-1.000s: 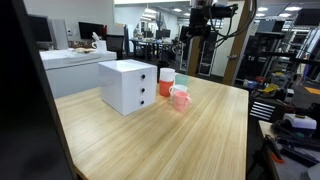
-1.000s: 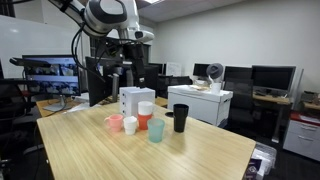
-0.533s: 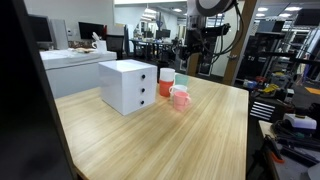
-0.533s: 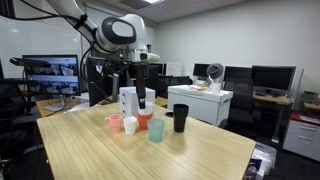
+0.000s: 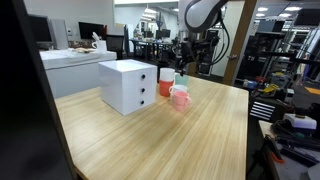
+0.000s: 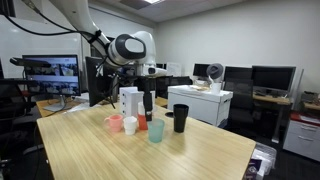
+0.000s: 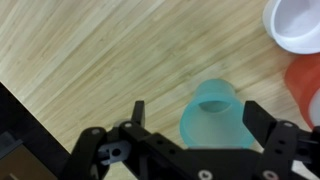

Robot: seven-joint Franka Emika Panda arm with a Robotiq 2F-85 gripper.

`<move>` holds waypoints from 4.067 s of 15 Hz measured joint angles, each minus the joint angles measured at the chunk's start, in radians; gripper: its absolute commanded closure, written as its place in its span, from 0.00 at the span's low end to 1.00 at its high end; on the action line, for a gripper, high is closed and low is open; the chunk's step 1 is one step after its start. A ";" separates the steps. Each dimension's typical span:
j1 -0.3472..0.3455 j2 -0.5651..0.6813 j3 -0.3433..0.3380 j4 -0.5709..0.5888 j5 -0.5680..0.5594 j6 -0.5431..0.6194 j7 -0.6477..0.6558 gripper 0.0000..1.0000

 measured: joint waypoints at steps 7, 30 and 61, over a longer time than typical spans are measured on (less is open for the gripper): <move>0.036 0.093 -0.019 0.081 0.002 0.040 0.010 0.00; 0.071 0.182 -0.091 0.135 0.013 0.047 0.163 0.00; 0.120 0.025 -0.066 0.228 0.000 -0.157 0.239 0.48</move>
